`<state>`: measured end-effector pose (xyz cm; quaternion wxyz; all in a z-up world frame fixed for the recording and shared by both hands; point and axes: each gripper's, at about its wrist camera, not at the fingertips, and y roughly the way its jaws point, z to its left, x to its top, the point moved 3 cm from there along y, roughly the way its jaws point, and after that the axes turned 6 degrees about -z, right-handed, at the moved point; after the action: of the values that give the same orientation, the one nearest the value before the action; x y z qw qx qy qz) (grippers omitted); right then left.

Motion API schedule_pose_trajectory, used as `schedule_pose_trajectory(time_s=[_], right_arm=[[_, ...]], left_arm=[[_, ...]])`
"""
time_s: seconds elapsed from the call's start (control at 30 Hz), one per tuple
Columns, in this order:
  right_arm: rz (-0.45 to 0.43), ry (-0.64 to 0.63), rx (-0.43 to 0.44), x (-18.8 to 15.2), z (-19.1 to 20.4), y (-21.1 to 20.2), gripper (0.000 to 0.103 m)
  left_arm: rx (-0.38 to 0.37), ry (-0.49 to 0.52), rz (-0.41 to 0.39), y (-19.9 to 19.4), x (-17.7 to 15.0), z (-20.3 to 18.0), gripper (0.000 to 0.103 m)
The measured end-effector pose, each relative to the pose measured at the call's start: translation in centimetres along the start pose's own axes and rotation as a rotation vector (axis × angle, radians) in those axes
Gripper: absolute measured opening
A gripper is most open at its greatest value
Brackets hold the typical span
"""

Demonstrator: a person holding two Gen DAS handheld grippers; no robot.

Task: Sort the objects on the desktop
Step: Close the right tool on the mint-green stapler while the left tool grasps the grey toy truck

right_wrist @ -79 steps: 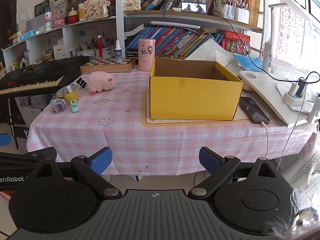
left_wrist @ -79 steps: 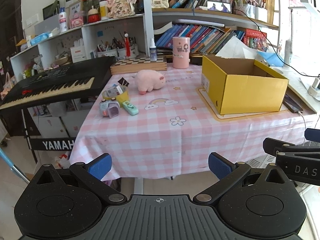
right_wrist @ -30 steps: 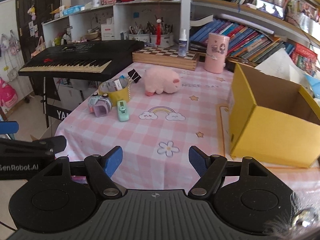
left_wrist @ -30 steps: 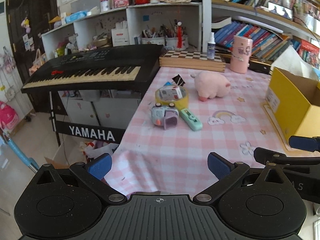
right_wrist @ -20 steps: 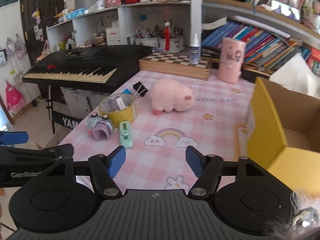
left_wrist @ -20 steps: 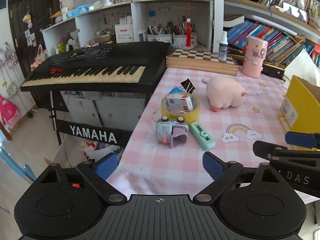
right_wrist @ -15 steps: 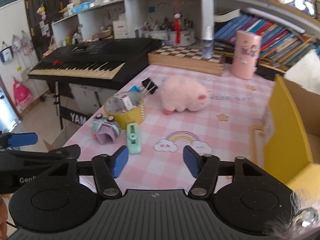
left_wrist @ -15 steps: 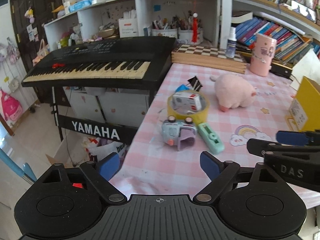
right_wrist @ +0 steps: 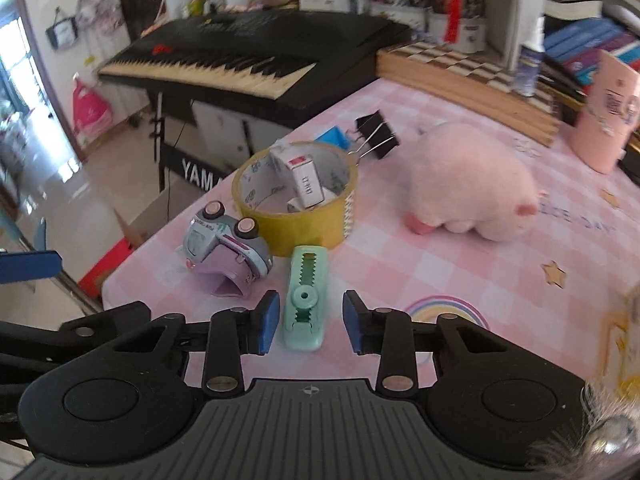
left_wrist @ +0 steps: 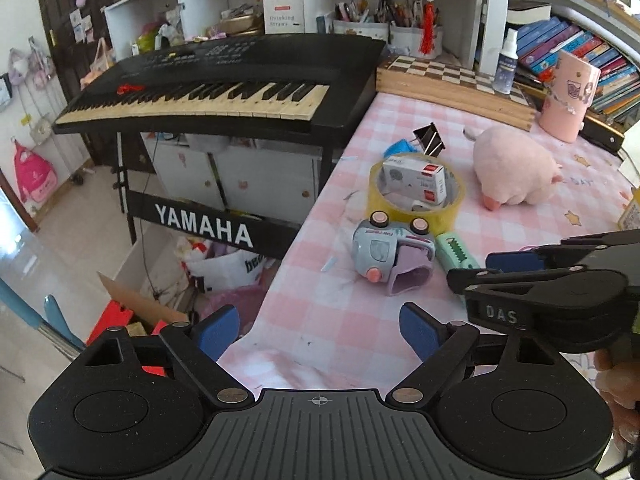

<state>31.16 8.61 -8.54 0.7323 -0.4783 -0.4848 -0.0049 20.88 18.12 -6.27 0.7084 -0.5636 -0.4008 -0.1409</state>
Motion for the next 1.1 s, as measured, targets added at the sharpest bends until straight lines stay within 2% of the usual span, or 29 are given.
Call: schedule_pose_trajectory(time_s=[0.13, 0.17, 0.27, 0.43, 0.53, 0.67, 0.8, 0.83, 0.9, 1.1], right_arm=[[0.018, -0.058, 0.024, 0.0, 0.1, 0.7, 0.031], [0.017, -0.06, 0.029, 0.0, -0.1, 0.7, 0.023], [0.01, -0.022, 0.041, 0.4, -1.4, 0.0, 0.023], [-0.021, 0.041, 0.014, 0.7, -3.9, -2.6, 0.023], [-0.035, 0.056, -0.007, 0.8, -4.7, -3.3, 0.023], [-0.041, 0.077, -0.018, 0.5, -5.4, -3.8, 0.023], [-0.038, 0.088, -0.027, 0.0, -5.6, -4.4, 0.023], [-0.038, 0.092, -0.031, -0.1, -5.7, -4.6, 0.023], [-0.039, 0.105, -0.042, -0.4, -5.9, -5.0, 0.023], [-0.057, 0.152, -0.086, -1.1, -6.2, -6.4, 0.023]], left_arm=[[0.006, -0.006, 0.024, 0.7, -0.1, -0.1, 0.089], [0.001, -0.007, 0.027, 0.9, 0.0, -0.3, 0.089], [-0.029, -0.006, 0.02, 1.4, 0.2, -1.0, 0.089], [-0.09, 0.015, -0.002, 2.7, 1.4, -3.0, 0.089], [-0.083, 0.044, -0.026, 3.7, 2.1, -4.0, 0.088], [-0.075, 0.057, -0.019, 5.4, 2.4, -4.6, 0.087], [-0.085, 0.082, -0.018, 6.2, 2.3, -5.5, 0.077], [-0.086, 0.092, -0.017, 6.4, 2.3, -5.7, 0.07], [-0.074, 0.111, -0.014, 6.7, 2.0, -5.8, 0.063], [-0.11, 0.112, -0.036, 5.9, 2.0, -5.5, 0.062]])
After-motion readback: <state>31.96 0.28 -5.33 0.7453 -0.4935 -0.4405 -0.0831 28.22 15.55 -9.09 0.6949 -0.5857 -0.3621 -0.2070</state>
